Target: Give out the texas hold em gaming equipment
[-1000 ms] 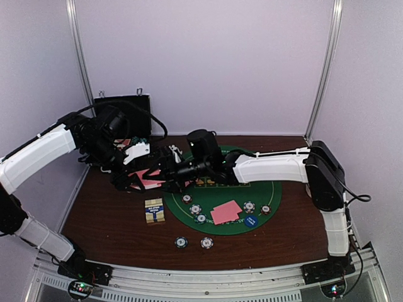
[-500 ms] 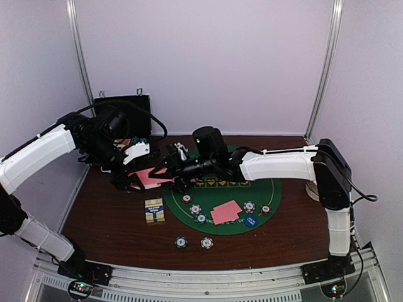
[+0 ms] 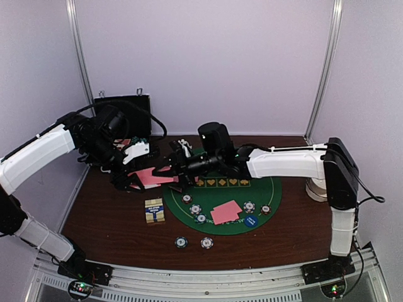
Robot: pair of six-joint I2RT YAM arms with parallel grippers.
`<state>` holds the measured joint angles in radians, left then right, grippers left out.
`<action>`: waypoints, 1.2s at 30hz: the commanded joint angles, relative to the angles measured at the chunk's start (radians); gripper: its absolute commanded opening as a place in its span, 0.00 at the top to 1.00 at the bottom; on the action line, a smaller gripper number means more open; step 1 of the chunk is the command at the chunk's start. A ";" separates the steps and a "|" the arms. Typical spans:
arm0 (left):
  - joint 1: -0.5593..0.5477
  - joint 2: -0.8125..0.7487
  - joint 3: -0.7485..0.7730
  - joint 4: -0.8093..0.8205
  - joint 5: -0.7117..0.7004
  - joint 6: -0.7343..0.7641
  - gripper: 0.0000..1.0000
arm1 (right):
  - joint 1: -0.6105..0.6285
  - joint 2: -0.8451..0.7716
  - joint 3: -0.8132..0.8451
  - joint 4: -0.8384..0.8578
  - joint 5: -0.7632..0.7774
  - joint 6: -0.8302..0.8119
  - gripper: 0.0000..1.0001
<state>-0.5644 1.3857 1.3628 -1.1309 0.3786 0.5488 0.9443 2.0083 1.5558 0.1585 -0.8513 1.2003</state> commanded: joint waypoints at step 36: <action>0.001 -0.037 -0.018 0.025 -0.007 0.017 1.00 | -0.231 -0.075 0.299 -1.030 0.209 -0.696 1.00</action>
<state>-0.5644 1.3792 1.3479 -1.1305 0.3695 0.5514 0.7277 1.8793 1.6691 -0.4484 -0.8444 0.8253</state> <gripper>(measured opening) 0.666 0.003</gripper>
